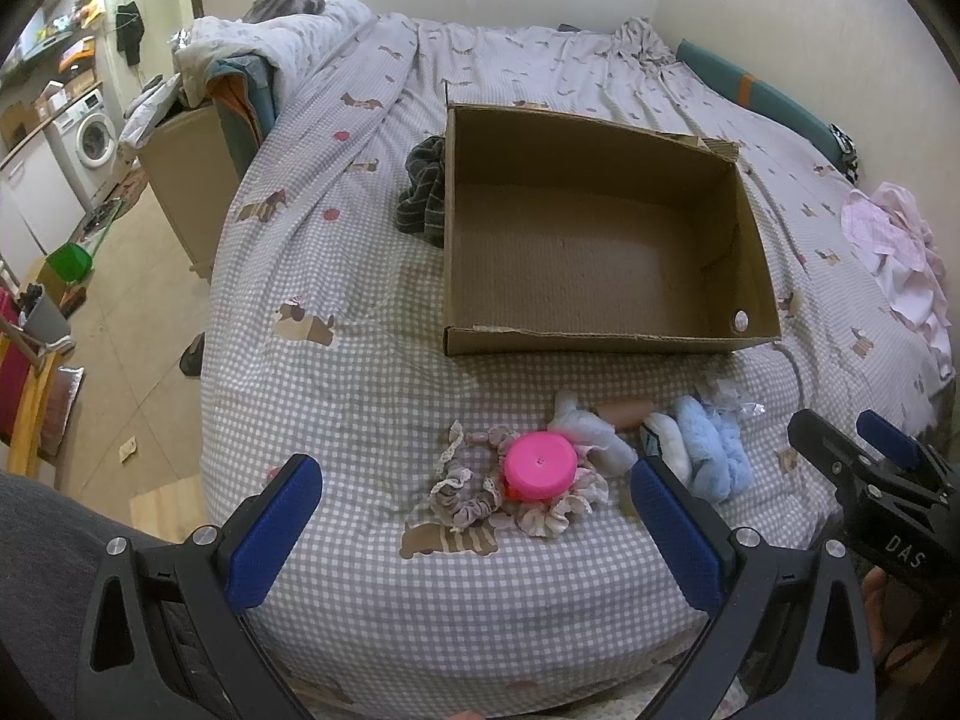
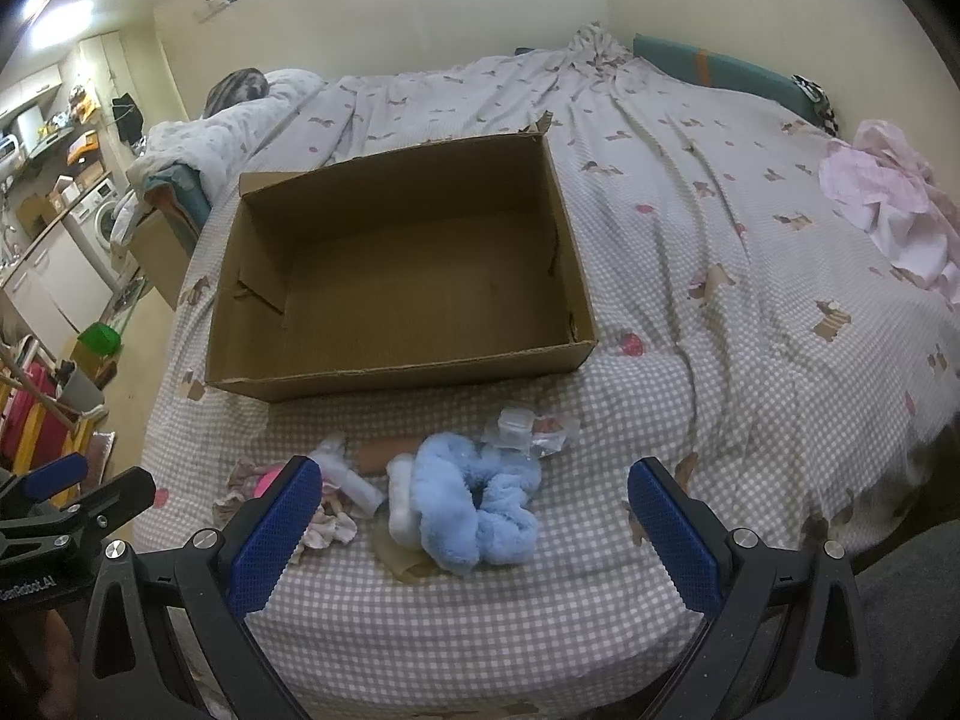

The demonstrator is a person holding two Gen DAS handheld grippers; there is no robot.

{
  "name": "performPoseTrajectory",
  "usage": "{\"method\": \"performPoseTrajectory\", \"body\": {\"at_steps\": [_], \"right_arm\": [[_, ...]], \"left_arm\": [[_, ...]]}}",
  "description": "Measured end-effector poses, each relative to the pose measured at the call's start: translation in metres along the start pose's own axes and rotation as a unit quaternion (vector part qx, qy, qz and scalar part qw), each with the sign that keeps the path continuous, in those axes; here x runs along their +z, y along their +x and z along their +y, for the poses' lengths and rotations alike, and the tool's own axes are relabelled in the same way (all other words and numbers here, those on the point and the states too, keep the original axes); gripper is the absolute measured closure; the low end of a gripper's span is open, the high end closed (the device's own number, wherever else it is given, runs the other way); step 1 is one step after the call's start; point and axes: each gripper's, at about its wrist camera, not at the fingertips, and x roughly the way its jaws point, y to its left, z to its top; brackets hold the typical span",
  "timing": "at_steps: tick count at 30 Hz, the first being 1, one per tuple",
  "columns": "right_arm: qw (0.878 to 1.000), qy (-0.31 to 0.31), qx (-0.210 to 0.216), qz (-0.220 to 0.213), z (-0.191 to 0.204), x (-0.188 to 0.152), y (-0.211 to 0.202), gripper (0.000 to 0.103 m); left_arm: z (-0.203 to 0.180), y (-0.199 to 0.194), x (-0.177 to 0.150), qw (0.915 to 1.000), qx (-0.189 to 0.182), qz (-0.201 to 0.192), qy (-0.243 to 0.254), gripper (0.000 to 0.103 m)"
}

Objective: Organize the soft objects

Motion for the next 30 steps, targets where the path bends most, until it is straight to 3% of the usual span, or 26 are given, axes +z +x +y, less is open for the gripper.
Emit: {"method": "performPoseTrajectory", "body": {"at_steps": [30], "right_arm": [[1.000,0.001,-0.001,0.000,0.0001,0.0002,0.0000,0.000]], "left_arm": [[-0.0019,0.0006,-0.0018,1.0000,0.002,0.000,0.007,0.000]]}}
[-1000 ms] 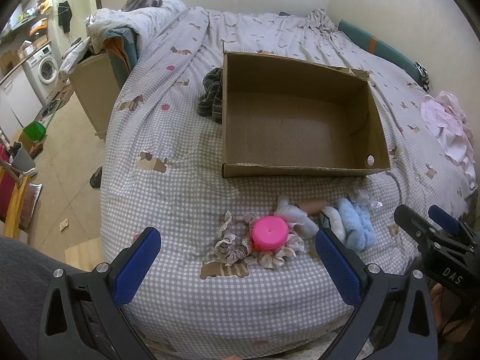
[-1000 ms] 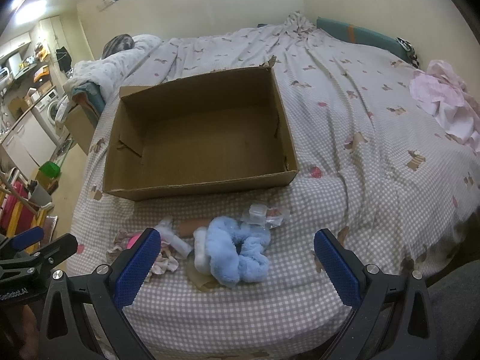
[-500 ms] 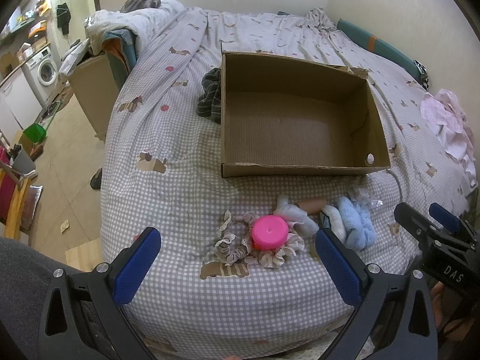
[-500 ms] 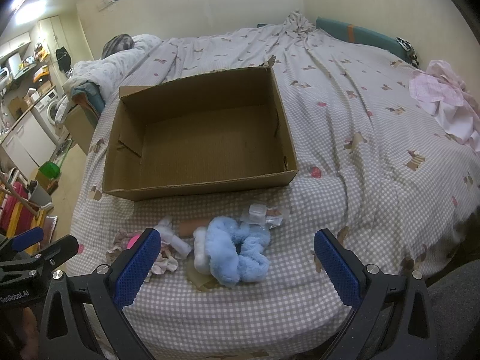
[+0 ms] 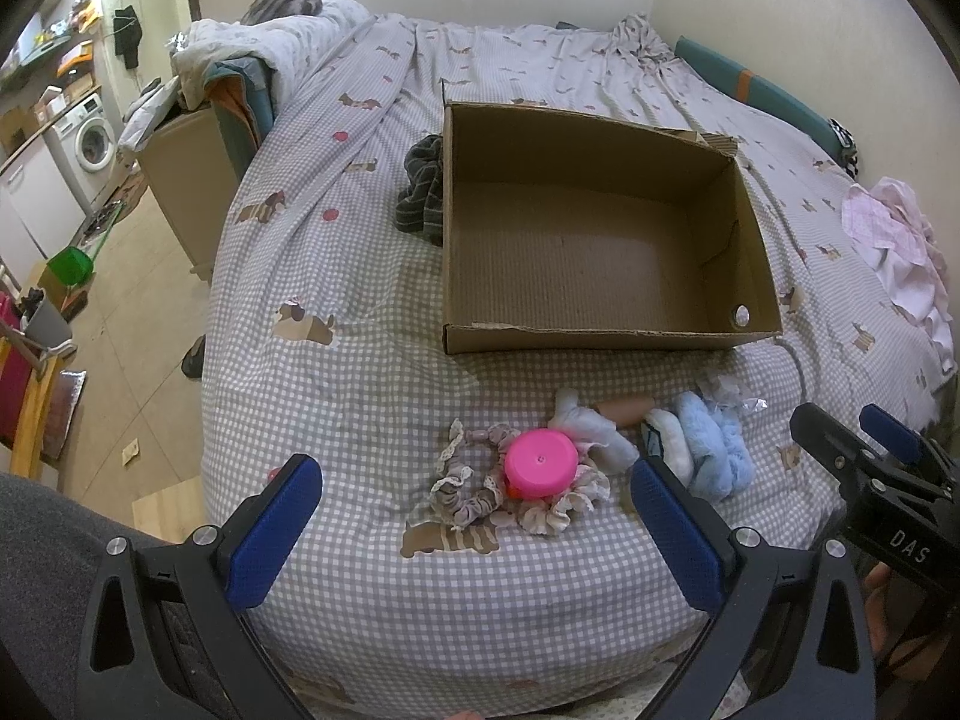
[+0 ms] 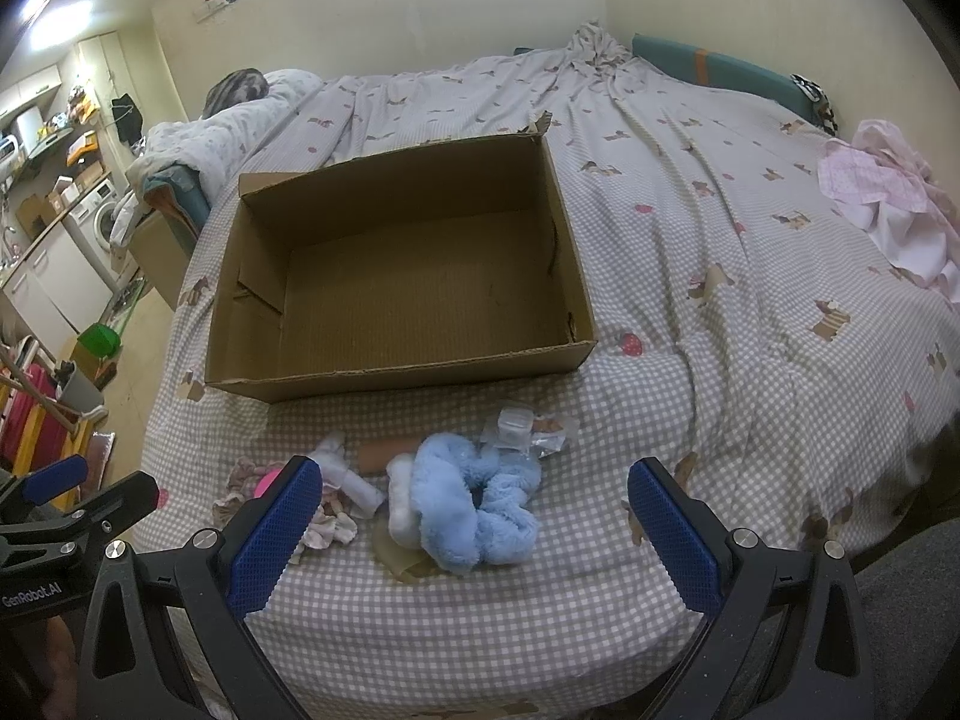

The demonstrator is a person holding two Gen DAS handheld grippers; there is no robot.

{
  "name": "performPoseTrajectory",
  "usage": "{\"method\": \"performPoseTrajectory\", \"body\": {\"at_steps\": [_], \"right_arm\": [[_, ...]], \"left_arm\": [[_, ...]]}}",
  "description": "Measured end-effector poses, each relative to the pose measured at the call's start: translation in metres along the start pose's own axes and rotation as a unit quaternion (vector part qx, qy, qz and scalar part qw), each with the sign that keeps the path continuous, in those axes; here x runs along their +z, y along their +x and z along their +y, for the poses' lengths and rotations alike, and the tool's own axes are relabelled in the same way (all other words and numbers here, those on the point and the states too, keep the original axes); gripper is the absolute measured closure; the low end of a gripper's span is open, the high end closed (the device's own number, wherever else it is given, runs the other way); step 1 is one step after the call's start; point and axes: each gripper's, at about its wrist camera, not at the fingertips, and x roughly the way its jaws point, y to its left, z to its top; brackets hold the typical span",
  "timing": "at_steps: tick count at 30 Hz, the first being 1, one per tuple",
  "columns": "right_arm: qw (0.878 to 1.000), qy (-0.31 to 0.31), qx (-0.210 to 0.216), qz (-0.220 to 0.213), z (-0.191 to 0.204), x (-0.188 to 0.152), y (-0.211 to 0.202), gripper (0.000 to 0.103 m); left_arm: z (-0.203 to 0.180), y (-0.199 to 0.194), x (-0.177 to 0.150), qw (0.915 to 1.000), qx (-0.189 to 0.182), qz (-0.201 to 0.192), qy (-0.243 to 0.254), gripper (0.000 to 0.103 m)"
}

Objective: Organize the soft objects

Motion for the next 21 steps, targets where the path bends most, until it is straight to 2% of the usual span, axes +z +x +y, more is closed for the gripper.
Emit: {"method": "performPoseTrajectory", "body": {"at_steps": [21], "right_arm": [[1.000,-0.001,0.000,0.001,0.0016,-0.0006,0.0007,0.000]], "left_arm": [[0.0007,-0.0002,-0.0010,1.0000,0.003,0.000,-0.002,0.000]]}}
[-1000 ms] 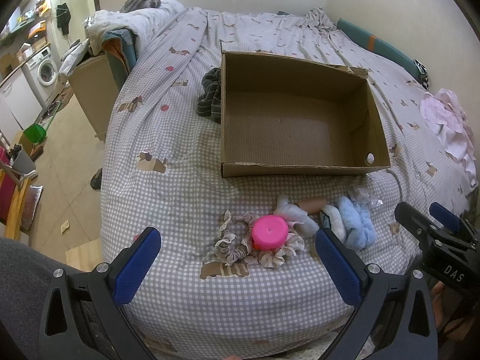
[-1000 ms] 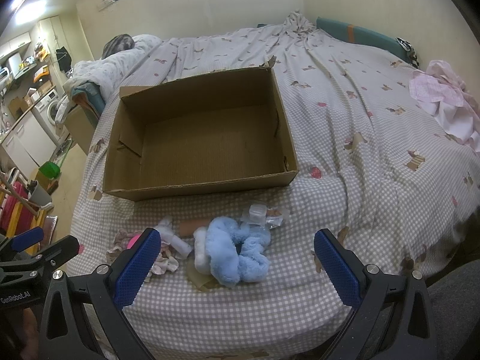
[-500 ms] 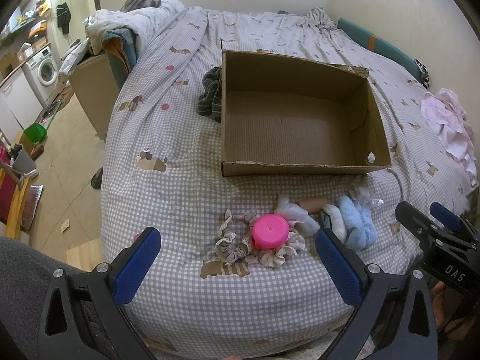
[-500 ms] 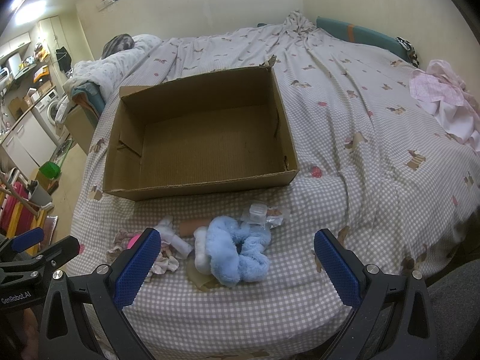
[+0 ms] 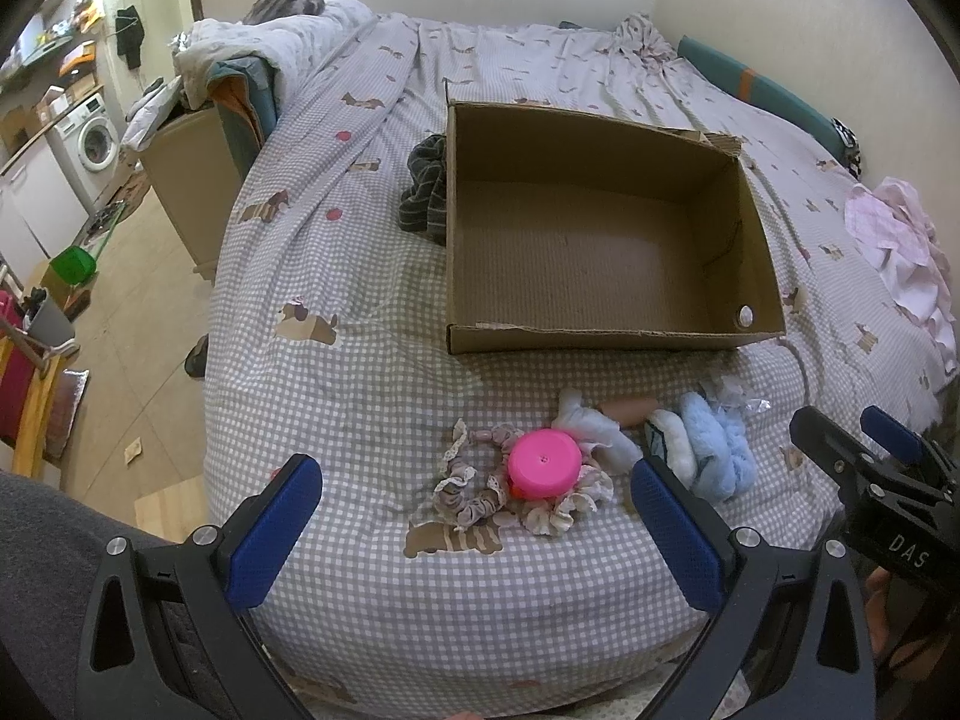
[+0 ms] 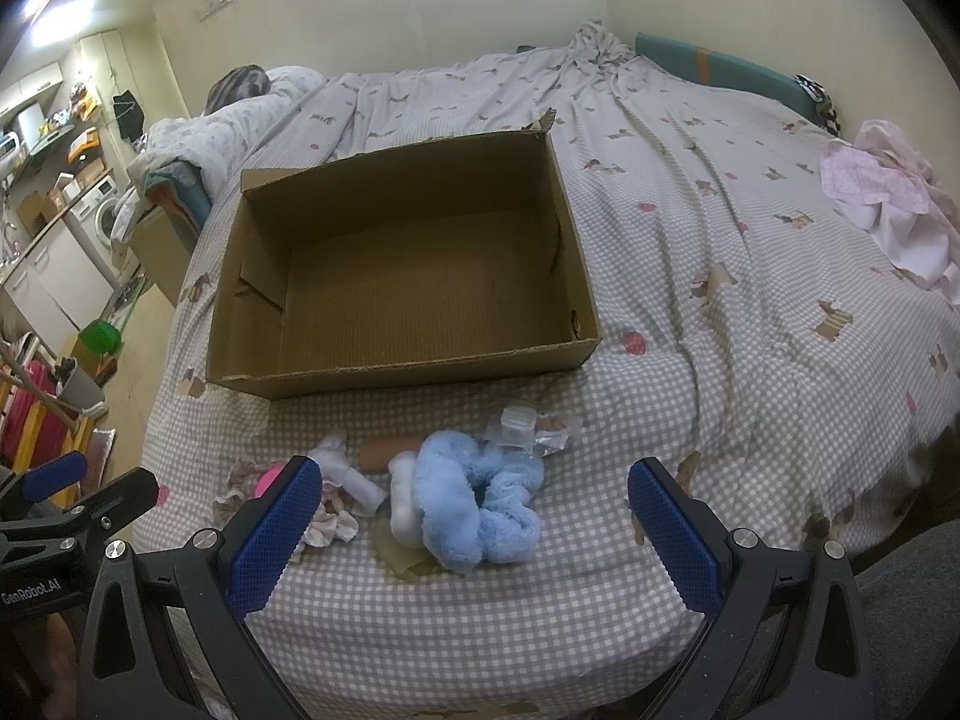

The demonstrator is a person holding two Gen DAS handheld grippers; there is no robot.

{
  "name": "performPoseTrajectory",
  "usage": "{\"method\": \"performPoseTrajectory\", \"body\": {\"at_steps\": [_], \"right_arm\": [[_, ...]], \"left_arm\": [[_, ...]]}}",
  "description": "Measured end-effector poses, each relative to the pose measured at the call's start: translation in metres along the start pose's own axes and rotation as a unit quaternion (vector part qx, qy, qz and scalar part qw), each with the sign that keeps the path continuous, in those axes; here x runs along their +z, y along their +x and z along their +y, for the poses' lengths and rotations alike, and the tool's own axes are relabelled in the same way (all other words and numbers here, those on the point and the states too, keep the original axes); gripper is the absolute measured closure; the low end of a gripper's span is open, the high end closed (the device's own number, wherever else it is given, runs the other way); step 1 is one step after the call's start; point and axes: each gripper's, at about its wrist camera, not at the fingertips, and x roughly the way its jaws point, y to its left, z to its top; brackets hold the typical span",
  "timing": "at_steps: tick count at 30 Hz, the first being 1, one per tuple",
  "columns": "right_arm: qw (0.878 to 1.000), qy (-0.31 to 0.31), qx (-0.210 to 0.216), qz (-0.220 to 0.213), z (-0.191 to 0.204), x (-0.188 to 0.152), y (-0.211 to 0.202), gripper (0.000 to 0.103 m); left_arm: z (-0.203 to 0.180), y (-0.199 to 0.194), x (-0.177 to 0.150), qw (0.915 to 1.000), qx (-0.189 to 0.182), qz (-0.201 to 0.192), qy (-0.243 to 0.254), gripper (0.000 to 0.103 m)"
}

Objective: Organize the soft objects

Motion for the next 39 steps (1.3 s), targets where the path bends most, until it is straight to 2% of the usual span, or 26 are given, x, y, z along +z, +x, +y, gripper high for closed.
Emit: {"method": "performPoseTrajectory", "body": {"at_steps": [21,25,29,31,34,39], "right_arm": [[1.000,0.008,0.008,0.006,0.000,0.002,-0.001,0.000],[0.998,0.030,0.041,0.033,-0.008,0.016,-0.009,0.000],[0.993,0.044,0.069,0.082,-0.015,0.034,-0.003,0.000],[0.986,0.060,0.099,0.121,-0.021,0.039,0.005,0.000],[0.965,0.079,0.155,0.197,-0.024,0.042,0.024,0.000],[0.954,0.066,0.165,0.241,-0.024,0.045,0.044,0.000]], "left_arm": [[0.001,0.000,0.002,1.0000,0.001,0.006,0.000,0.000],[0.006,-0.003,0.017,0.9997,-0.003,0.022,-0.007,0.000],[0.016,-0.005,0.036,0.9986,0.037,0.029,-0.024,0.000],[0.022,-0.002,0.043,0.9981,0.037,0.037,-0.032,0.000],[0.026,0.010,0.051,0.9969,0.035,0.066,-0.027,0.000],[0.029,0.040,0.058,0.9924,0.024,0.119,-0.019,0.000]]}}
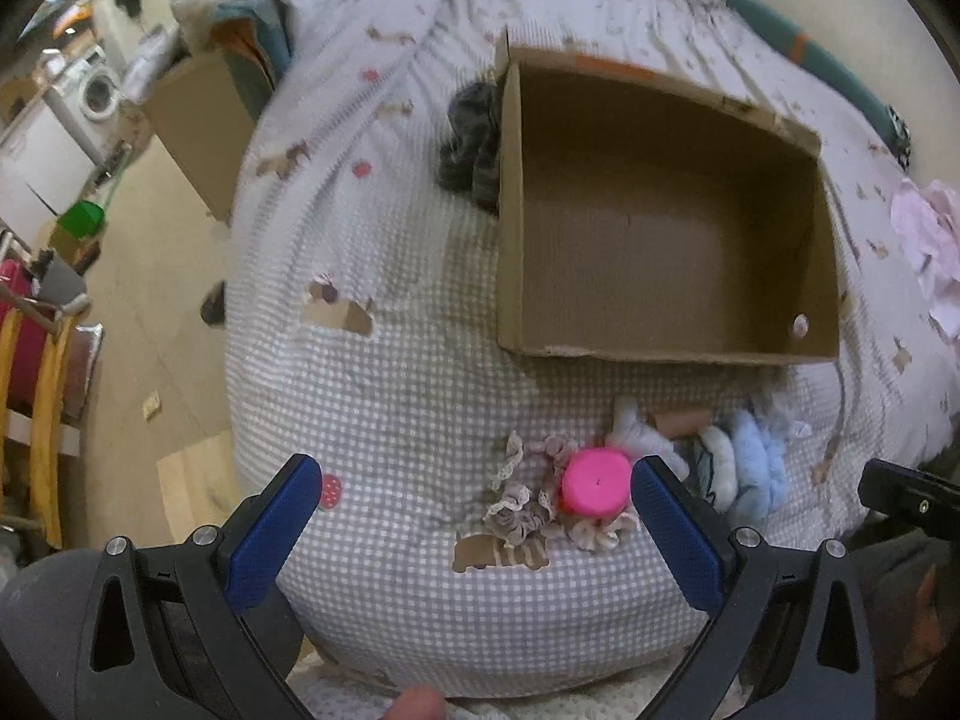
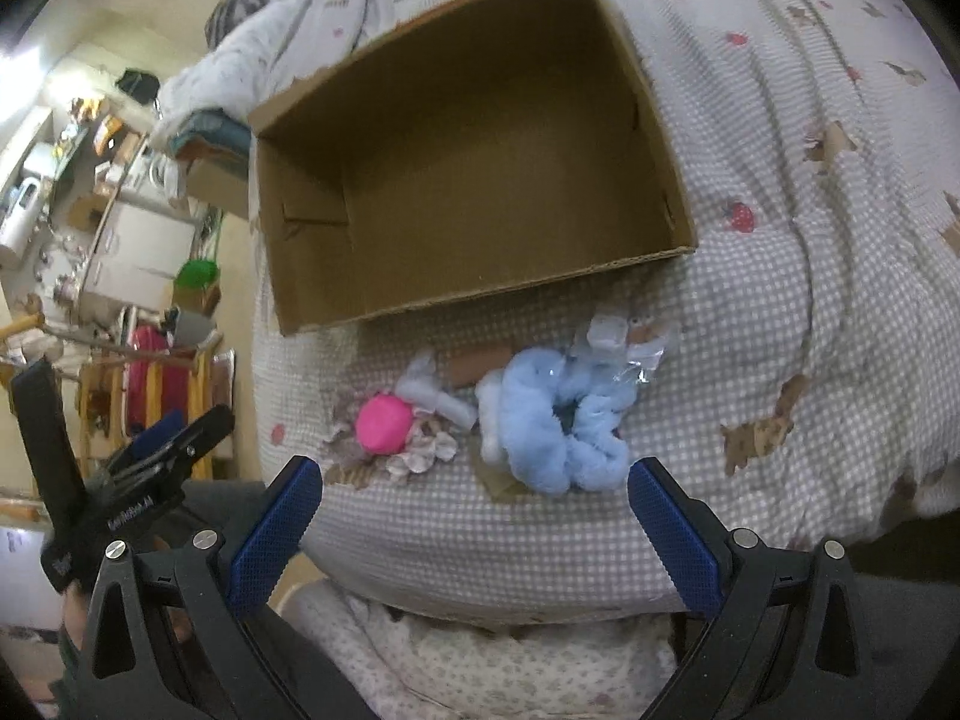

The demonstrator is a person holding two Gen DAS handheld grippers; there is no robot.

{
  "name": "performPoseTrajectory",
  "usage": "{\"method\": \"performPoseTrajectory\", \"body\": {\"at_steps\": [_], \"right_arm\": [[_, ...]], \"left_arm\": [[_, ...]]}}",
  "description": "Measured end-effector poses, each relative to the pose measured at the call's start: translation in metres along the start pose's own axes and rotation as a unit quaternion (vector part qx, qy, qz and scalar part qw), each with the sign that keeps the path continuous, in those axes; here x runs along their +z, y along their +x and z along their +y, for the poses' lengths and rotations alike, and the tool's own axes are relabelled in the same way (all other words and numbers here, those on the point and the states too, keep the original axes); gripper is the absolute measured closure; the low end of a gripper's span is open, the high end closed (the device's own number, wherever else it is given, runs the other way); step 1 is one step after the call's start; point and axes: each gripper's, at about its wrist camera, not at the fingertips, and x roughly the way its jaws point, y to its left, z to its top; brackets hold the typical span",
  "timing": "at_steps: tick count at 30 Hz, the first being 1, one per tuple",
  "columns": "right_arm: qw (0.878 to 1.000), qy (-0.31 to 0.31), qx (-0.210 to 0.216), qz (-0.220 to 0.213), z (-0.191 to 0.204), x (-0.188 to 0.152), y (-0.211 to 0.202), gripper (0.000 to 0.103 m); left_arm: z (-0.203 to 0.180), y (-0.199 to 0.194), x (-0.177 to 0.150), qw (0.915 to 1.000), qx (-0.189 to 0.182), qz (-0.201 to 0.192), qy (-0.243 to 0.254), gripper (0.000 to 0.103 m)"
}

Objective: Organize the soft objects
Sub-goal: 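Grasp the light-blue fluffy scrunchie with the right gripper while the left gripper approaches the lace scrunchie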

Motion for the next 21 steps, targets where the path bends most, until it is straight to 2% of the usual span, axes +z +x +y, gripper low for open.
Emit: {"method": "performPoseTrajectory", "body": {"at_steps": [5,9,10,12,13,17,21], "right_arm": [[1.000,0.014,-0.011,0.013,-0.020,0.008,0.026,0.000],[0.996,0.072,0.040,0.033,-0.048,0.011,0.053,0.000],[0.995,0.079,0.038,0.042,-0.051,0.011,0.058,0.004],[0.996,0.070,0.027,0.048,-0.047,0.011,0.065,0.010],[0.997,0.055,0.016,0.047,-0.042,0.012,0.068,0.010],[0.996,0.001,-0.081,0.045,-0.025,0.016,0.086,0.010],[0.991,0.000,-0.086,0.102,-0.022,0.014,0.121,0.010]], "left_arm": [[0.005,0.035,0.000,0.9995,0.007,0.031,-0.002,0.000],[0.026,0.052,-0.003,0.9958,0.003,0.049,-0.077,0.000],[0.029,0.053,-0.002,0.9953,0.001,0.049,-0.083,0.000],[0.031,0.056,0.001,0.9946,-0.002,0.051,-0.090,0.000],[0.030,0.056,0.002,0.9944,-0.004,0.053,-0.092,0.000],[0.022,0.063,0.004,0.9939,-0.014,0.066,-0.087,0.000],[0.013,0.067,0.005,0.9945,-0.018,0.071,-0.075,0.000]]}}
